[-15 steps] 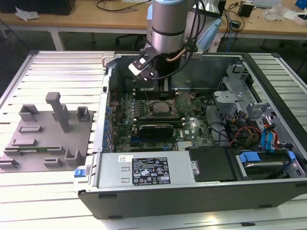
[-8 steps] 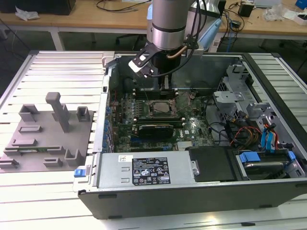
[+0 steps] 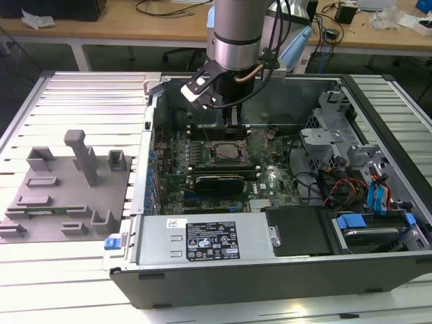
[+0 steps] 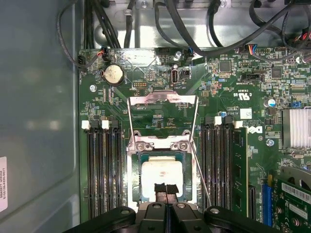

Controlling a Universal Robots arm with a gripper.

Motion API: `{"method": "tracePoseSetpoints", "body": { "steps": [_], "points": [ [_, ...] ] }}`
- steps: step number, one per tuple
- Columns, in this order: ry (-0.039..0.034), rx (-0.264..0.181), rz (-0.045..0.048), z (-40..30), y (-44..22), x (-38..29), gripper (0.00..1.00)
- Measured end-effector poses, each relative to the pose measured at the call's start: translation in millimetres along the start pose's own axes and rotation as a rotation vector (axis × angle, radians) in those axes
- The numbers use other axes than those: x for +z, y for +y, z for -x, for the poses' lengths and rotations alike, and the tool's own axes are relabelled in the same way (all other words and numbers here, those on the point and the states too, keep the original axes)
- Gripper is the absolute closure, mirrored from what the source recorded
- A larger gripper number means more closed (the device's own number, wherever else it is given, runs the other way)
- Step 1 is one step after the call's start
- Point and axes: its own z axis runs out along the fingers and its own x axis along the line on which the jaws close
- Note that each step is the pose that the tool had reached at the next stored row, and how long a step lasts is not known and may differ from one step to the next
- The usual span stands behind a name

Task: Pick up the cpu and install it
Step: 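Close the cpu cover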

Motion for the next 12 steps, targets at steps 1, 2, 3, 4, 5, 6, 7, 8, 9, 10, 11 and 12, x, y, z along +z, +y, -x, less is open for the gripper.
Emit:
{"method": "tracePoseSetpoints", "body": {
  "steps": [1, 2, 3, 4, 5, 6, 7, 8, 9, 10, 11, 12],
  "points": [
    [0.0001, 0.000, 0.0001, 0.0, 0.0, 0.0, 0.89],
    [0.0000, 0.000, 0.0001, 0.0, 0.0, -0.1, 0.89],
    [0.0000, 0.000, 0.0002, 0.0, 0.0, -0.1, 0.89],
    [0.0000, 0.000, 0.0002, 0.0, 0.0, -0.2, 0.89],
    [-0.0002, 0.000, 0.0001, 0.0, 0.0, -2.5, 0.89],
    [-0.0003, 0.000, 0.0000, 0.0, 0.1, -5.0, 0.89],
    [-0.0002, 0.000, 0.0002, 0.0, 0.2, -6.8, 0.89],
    [-0.0005, 0.000, 0.0002, 0.0, 0.3, -9.3, 0.89],
    [-0.0008, 0.000, 0.0001, 0.0, 0.4, -15.0, 0.89],
    [-0.0008, 0.000, 0.0002, 0.1, 0.5, -17.3, 0.89],
    [-0.0006, 0.000, 0.0003, 0.0, 0.5, -17.8, 0.89],
    [-0.0006, 0.000, 0.0003, 0.0, 0.5, -17.7, 0.89]
  ]
}}
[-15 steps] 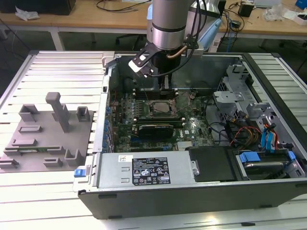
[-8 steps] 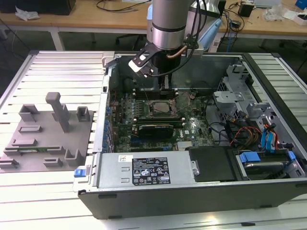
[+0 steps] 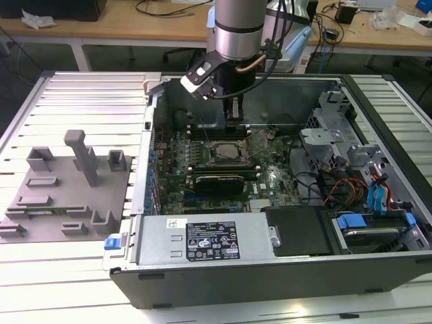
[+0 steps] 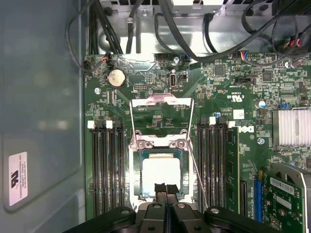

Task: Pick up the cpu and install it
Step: 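Close the cpu cover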

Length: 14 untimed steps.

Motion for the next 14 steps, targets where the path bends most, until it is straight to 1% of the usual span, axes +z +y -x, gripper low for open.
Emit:
{"method": "tracePoseSetpoints", "body": {
  "steps": [4, 7, 14],
  "points": [
    [-0.0002, 0.000, -0.0001, 0.0, 0.4, -0.1, 0.89],
    [-0.0003, 0.000, -0.0001, -0.1, 4.4, 0.1, 0.89],
    [-0.0002, 0.000, -0.0001, -0.4, 17.4, 0.4, 0.89]
  ]
}}
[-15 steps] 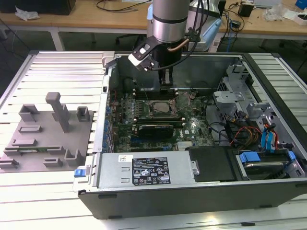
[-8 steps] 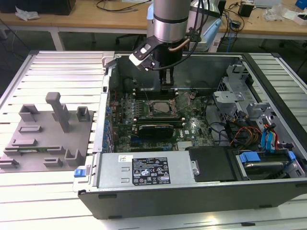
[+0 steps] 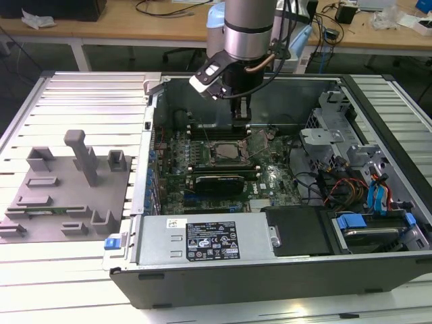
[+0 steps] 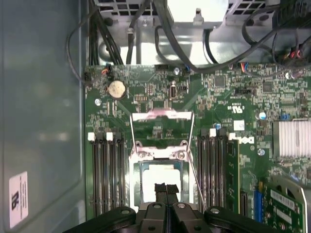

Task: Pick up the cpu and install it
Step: 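Close the cpu cover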

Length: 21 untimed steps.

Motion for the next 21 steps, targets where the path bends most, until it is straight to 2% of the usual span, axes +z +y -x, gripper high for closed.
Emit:
{"method": "tracePoseSetpoints", "body": {
  "steps": [6, 16, 21],
  "points": [
    [0.0000, 0.000, 0.0000, -0.3, 13.8, 0.4, 0.89],
    [0.0000, 0.000, 0.0000, -1.3, 52.3, 1.6, 0.89],
    [0.0000, 0.000, 0.0000, -1.6, 67.2, 2.1, 0.89]
  ]
}}
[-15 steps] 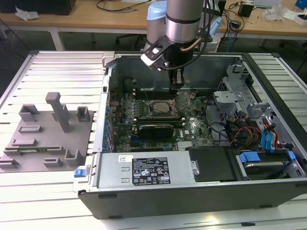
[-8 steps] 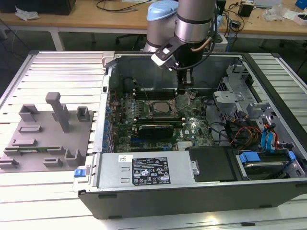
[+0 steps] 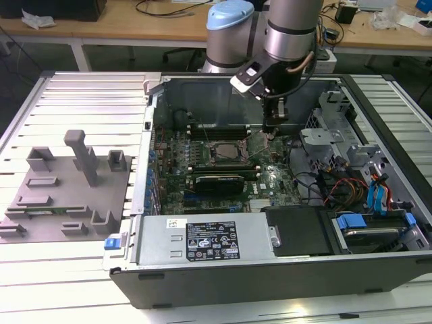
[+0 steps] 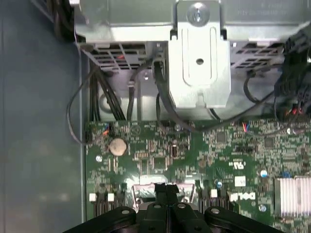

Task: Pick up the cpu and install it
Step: 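Close the cpu cover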

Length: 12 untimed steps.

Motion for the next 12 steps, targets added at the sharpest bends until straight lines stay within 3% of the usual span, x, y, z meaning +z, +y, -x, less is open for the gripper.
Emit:
{"method": "tracePoseSetpoints", "body": {
  "steps": [3, 9, 11, 12],
  "points": [
    [0.0001, 0.000, 0.0001, -0.2, 5.0, 0.2, 0.89],
    [0.0001, 0.000, 0.0000, -0.2, 8.7, 0.3, 0.89],
    [-0.0002, 0.000, -0.0001, -0.3, 12.4, 0.3, 0.89],
    [-0.0001, 0.000, -0.0016, -0.4, 17.7, 1.0, 0.89]
  ]
}}
